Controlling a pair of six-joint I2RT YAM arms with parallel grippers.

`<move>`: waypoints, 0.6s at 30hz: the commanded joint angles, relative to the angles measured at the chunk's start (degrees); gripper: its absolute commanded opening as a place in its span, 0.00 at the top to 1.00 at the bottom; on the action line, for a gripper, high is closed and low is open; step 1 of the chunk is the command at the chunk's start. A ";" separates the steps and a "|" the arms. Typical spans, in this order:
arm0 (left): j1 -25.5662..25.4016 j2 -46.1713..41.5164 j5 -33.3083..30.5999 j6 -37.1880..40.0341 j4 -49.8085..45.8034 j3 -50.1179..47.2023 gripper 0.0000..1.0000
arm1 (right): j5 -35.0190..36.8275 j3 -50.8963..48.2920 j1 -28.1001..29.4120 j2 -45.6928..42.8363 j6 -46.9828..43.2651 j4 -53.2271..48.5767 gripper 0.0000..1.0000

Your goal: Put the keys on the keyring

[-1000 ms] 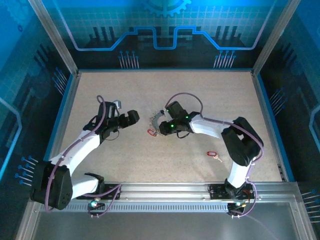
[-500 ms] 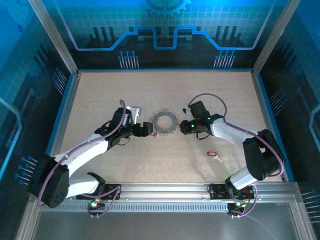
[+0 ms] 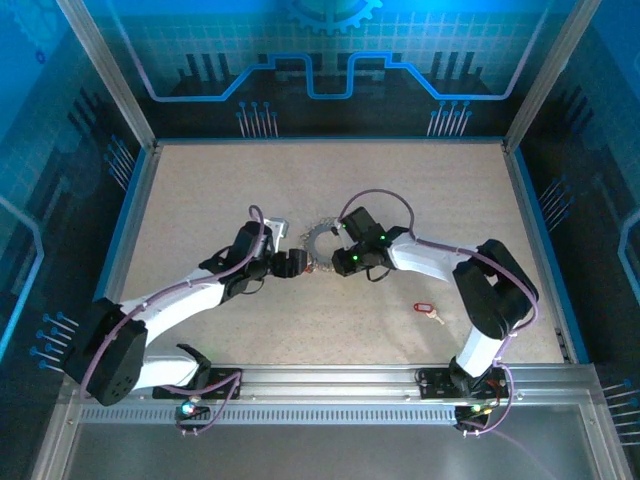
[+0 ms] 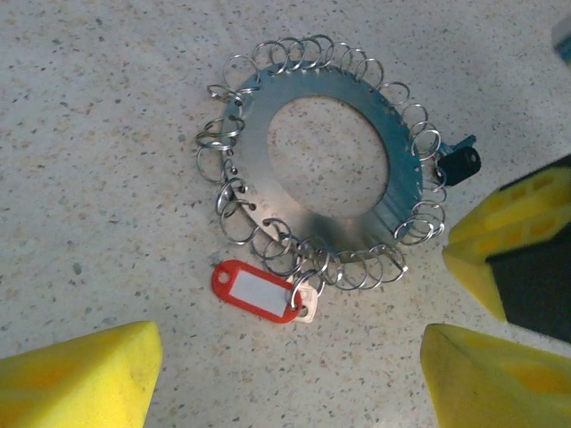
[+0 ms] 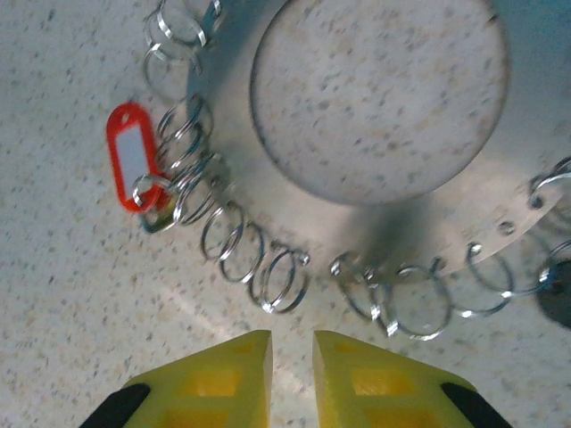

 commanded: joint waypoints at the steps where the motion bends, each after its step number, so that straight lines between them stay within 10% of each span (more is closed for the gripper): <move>1: -0.23 -2.67 -1.35 -1.49 1.27 -2.19 0.22 | -0.08 3.11 -0.08 1.95 0.14 -1.75 0.79; 18: -0.23 -5.15 -4.40 -1.75 3.40 -5.42 0.22 | 3.47 6.01 3.07 7.51 0.35 -3.61 0.71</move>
